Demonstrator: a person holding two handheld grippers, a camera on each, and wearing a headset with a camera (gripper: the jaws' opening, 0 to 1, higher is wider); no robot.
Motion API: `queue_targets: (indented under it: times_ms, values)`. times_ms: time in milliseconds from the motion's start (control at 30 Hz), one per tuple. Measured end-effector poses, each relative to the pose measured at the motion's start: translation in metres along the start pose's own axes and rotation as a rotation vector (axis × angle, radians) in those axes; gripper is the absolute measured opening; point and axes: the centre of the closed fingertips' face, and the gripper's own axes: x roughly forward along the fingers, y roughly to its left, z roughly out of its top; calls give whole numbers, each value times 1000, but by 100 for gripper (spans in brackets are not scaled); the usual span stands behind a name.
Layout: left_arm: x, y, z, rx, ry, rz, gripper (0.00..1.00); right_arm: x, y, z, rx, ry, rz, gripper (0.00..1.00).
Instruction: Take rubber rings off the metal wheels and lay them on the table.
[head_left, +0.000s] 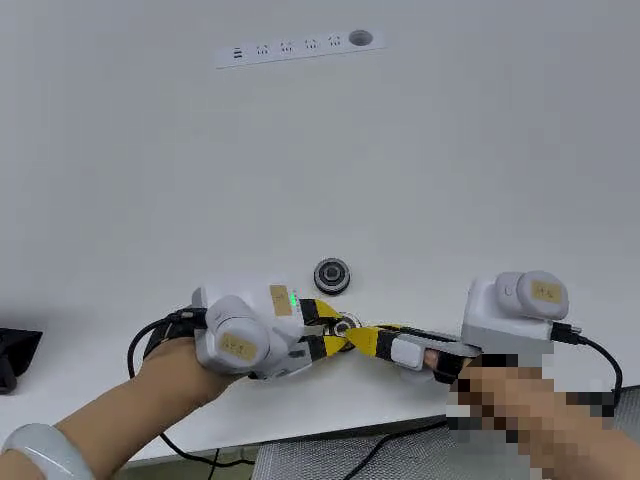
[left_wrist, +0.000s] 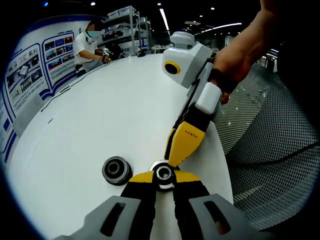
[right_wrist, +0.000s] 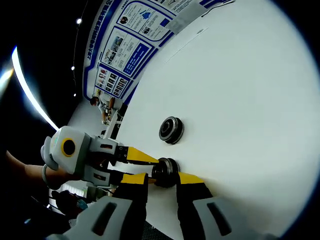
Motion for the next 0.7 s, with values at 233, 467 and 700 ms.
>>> queue_targets:
  times_ms: [233, 467, 700]
  values:
    - [0, 0, 0, -4, -2, 1, 13, 1, -2, 0, 3, -1, -5, 26]
    - [0, 0, 1, -6, -4, 1, 13, 3, 1, -2, 15, 7, 12, 26]
    - [0, 0, 1, -7, -6, 2, 13, 1, 7, 2, 2, 7, 26, 28]
